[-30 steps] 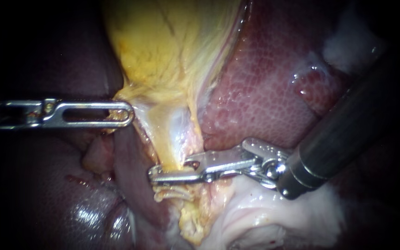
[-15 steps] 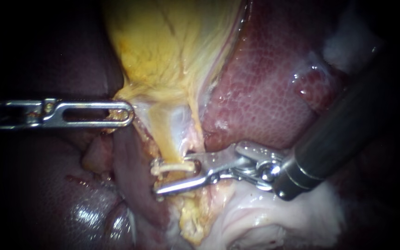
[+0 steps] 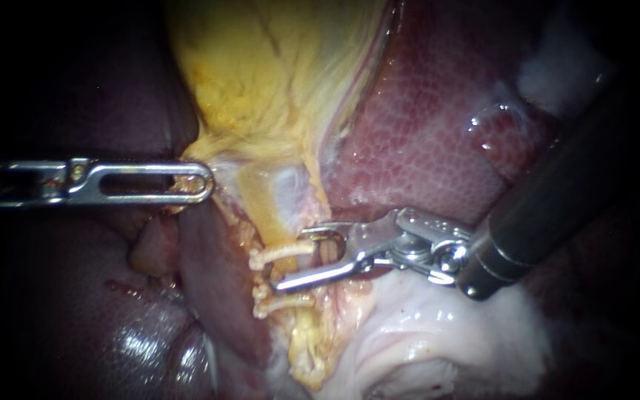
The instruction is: Going back third clip left tube
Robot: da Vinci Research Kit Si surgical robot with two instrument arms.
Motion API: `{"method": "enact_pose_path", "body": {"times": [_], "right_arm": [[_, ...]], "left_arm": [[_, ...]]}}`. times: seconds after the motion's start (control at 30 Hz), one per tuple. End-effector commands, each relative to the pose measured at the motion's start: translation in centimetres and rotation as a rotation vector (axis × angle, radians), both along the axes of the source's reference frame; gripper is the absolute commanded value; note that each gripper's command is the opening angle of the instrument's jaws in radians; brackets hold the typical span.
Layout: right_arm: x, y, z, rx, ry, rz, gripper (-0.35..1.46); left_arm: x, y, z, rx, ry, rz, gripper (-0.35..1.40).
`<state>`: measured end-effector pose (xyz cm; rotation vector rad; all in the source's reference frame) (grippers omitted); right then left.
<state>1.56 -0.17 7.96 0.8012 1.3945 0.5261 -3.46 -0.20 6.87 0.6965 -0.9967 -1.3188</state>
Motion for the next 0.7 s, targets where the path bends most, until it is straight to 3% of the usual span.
{"method": "enact_pose_path", "body": {"times": [0.03,0.3,0.43,0.7], "right_arm": [[-0.03,0.01,-0.02,0.002,0.003,-0.002,0.6],[-0.5,0.07,-0.29,-0.018,0.023,-0.022,0.6],[-0.76,0.21,-0.58,-0.052,0.027,-0.017,0.6],[-1.21,0.49,-1.14,-0.113,-0.017,-0.039,0.6]], "left_arm": [[0.0,0.0,0.0,0.0,0.0,0.0,-0.35],[0.01,0.0,0.0,0.0,0.0,0.001,-0.35],[0.01,0.0,0.01,0.0,0.0,0.001,-0.35],[-0.03,-0.01,0.03,-0.002,0.001,-0.001,-0.35]]}}
